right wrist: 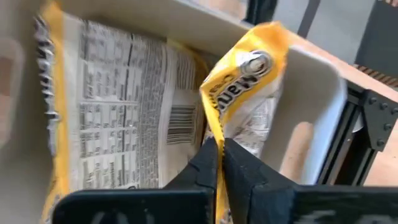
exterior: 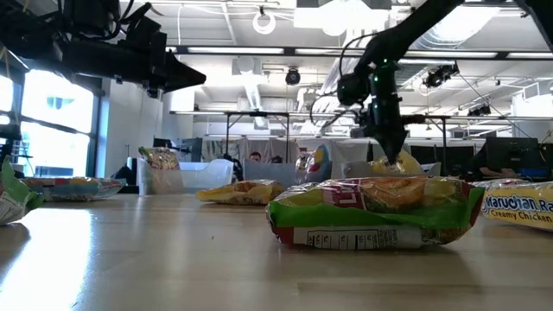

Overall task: Sort Maruchan noodles
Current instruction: Adjust the yellow noodles

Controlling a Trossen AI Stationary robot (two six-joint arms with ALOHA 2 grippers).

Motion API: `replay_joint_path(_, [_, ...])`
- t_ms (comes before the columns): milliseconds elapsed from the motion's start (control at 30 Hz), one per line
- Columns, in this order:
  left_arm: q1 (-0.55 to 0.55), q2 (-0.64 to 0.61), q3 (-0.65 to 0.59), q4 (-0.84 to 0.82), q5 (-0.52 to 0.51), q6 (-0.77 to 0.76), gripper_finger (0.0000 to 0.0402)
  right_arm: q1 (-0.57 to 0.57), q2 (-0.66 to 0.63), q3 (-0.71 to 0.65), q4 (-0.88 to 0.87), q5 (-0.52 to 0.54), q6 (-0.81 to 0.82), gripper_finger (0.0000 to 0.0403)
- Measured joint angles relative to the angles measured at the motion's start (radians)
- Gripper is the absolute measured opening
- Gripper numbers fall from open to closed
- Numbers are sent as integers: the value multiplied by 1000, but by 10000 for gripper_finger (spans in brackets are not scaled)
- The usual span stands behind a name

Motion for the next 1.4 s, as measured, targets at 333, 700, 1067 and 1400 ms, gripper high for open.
replay_joint_path(333, [0,0,0,-15,0,1,46,-58,-73,-3,-27,-36,-17,0])
replay_joint_path(700, [0,0,0,-22,0,0,46,2,-124,-67,137,-129,-102,0])
replay_joint_path(1067, [0,0,0,-18,0,-6,46,22,-11,-67,119,-51,-82,0])
replay_joint_path(1400, [0,0,0,-23,0,-6,46,-23,-18,-68,-5,78,-16,0])
